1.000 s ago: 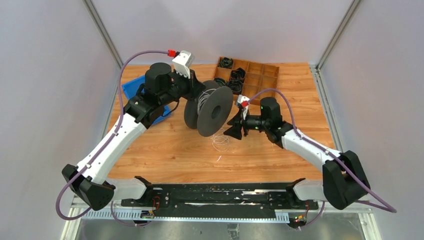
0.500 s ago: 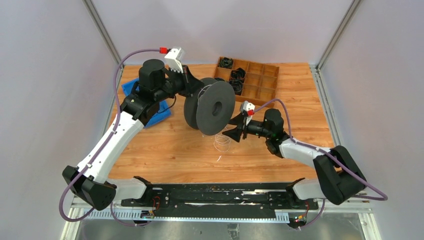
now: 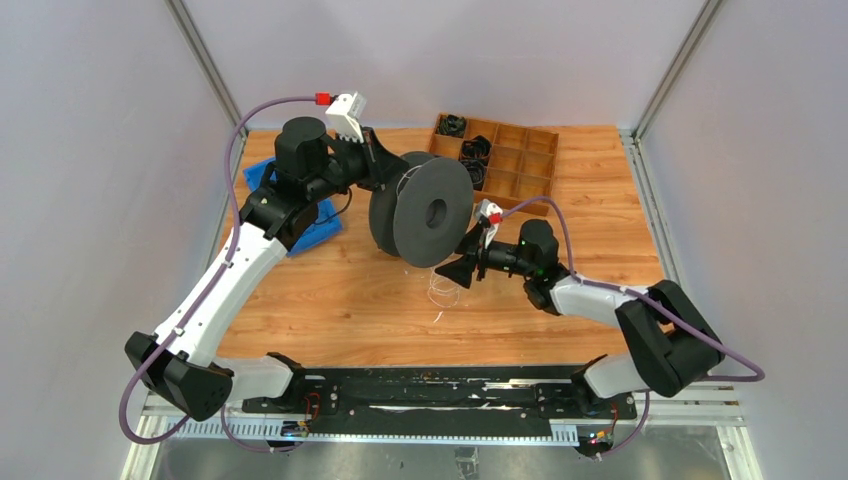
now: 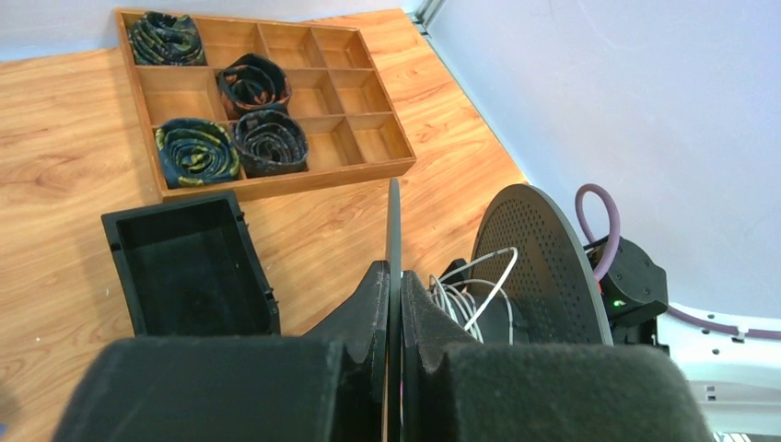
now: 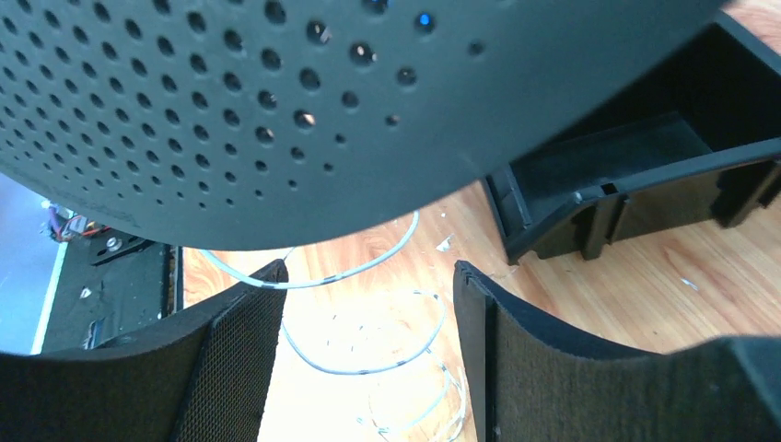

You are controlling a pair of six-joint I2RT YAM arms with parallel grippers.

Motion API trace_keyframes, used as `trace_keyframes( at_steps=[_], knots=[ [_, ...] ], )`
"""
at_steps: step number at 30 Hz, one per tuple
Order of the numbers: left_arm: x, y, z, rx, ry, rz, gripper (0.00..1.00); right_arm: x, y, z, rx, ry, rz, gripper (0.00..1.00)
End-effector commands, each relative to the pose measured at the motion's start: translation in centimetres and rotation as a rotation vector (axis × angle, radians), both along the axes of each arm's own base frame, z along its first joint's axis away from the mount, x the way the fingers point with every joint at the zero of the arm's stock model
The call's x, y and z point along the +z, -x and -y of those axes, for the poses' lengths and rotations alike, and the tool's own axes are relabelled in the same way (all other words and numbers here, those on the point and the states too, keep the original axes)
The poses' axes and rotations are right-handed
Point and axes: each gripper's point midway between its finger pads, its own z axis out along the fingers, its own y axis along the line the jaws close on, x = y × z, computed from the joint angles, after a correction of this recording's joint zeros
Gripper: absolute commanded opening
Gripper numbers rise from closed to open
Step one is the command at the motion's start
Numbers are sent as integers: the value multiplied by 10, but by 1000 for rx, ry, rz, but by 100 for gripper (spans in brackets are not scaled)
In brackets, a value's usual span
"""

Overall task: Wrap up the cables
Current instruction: Wrap the cable around the cable reel.

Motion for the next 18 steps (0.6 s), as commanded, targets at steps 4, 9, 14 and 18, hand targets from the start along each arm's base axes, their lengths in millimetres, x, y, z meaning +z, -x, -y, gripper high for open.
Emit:
trace_keyframes(
  at_steps=[4, 9, 14, 18],
  knots=[
    [33, -3, -2, 9, 42, 107, 0, 18, -7, 14, -45, 10, 10, 66],
    [31, -4, -1, 6, 43, 108, 0, 23, 3, 17, 14, 28, 6, 66],
    [33, -3, 0, 3, 51, 105, 0, 16, 11, 10, 58, 40, -2, 66],
    [34, -4, 0, 4, 58, 105, 0, 7, 15, 4, 87, 60, -7, 66]
  ],
)
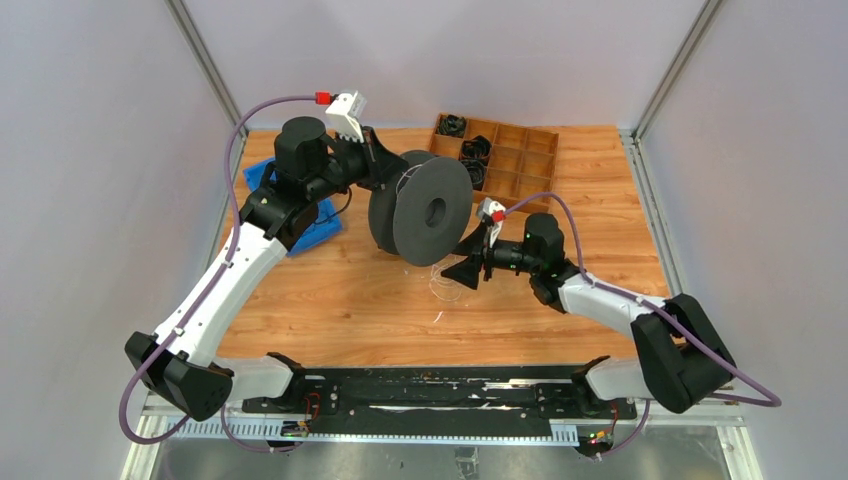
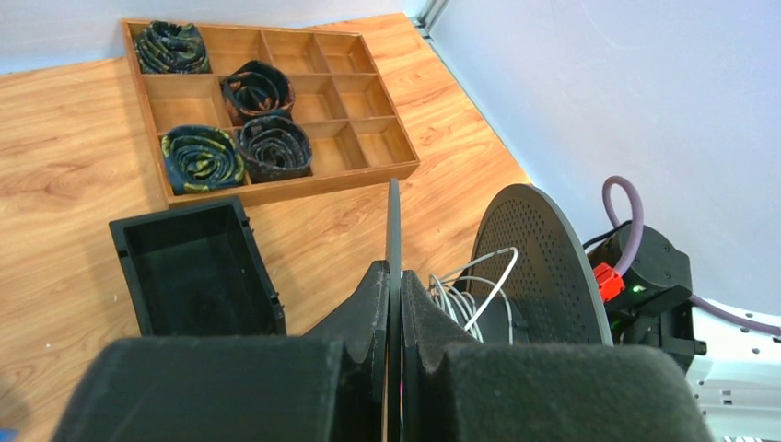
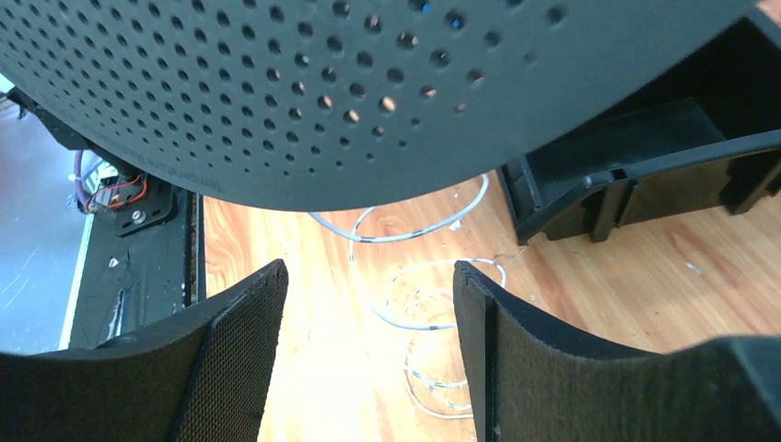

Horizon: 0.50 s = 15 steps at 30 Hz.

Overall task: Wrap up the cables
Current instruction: Wrap the cable around the cable reel.

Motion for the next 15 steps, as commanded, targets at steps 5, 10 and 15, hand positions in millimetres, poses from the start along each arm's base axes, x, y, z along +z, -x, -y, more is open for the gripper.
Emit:
trace_keyframes(
  at_steps=[5, 10, 15],
  knots=[
    [33, -3, 2, 0, 75, 79, 0, -14, 14, -17, 94, 45, 25, 66],
    [34, -2, 2, -2, 81, 77, 0, -19, 10, -24, 96, 65, 35, 64],
    [32, -6, -3, 21, 104, 50, 0, -26, 18, -29, 134, 85, 50, 50]
  ],
)
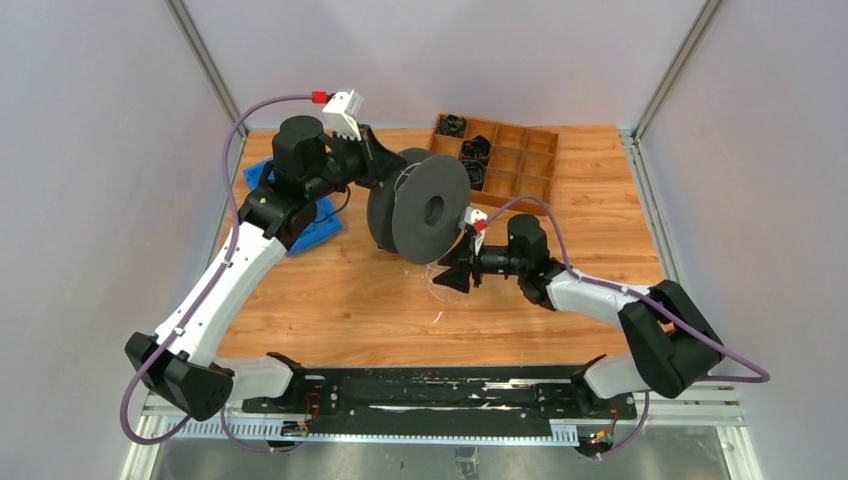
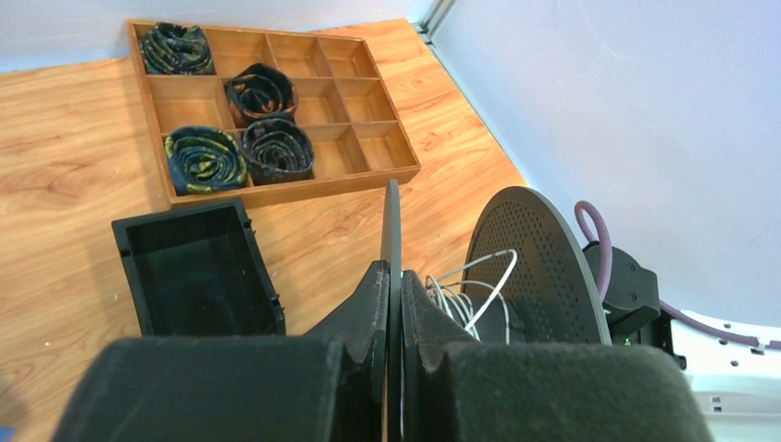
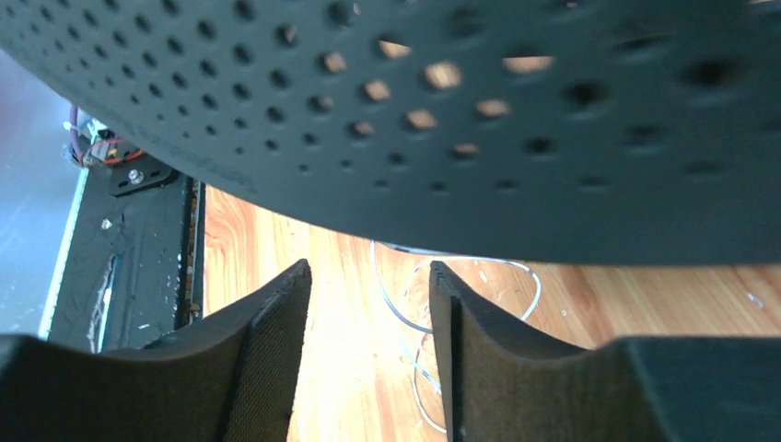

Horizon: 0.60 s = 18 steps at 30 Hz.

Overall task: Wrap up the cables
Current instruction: Wrap the cable around the cable reel.

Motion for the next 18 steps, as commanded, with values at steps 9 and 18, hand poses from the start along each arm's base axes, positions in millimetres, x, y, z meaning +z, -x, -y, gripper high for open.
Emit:
trace_keyframes(
  at_steps=[9, 18],
  knots=[
    [26, -14, -16, 56, 164, -16, 0, -13, 6, -6, 28, 74, 173, 28],
    [16, -28, -31, 119, 232, -96, 0, -9, 25, -12, 116, 86, 245, 1]
  ],
)
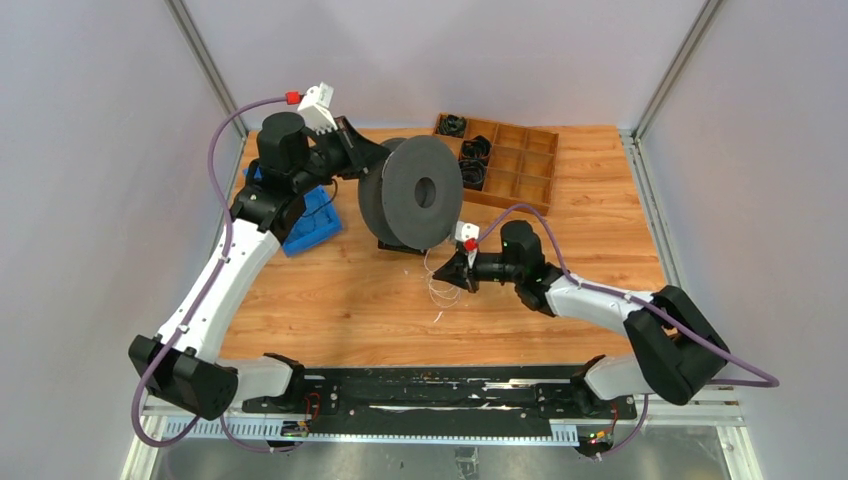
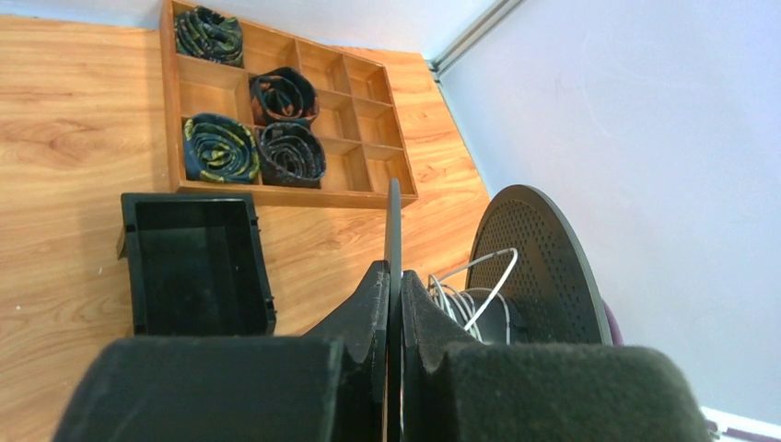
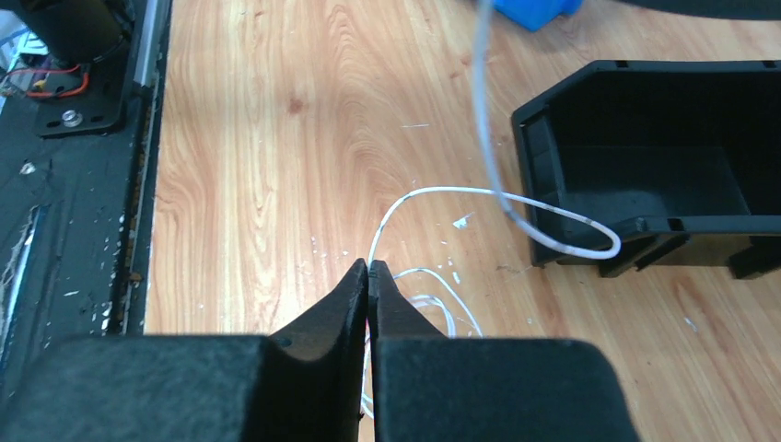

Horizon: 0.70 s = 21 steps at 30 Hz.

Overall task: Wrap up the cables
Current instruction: Wrap the cable around the cable reel.

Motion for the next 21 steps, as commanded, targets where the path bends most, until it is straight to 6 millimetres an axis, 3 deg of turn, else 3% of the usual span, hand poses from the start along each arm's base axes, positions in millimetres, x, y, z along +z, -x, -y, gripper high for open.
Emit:
trace_keyframes(
  at_steps=[1, 13, 21],
  knots=[
    [16, -7, -3, 20, 95, 12, 0, -1, 26, -8, 99, 26, 31, 1],
    [-6, -43, -50, 241, 52, -50, 0, 30, 106, -35, 432, 75, -57, 1],
    [-18, -52, -69, 340, -42, -41, 0, 84, 133, -50, 561, 89, -105, 1]
  ],
)
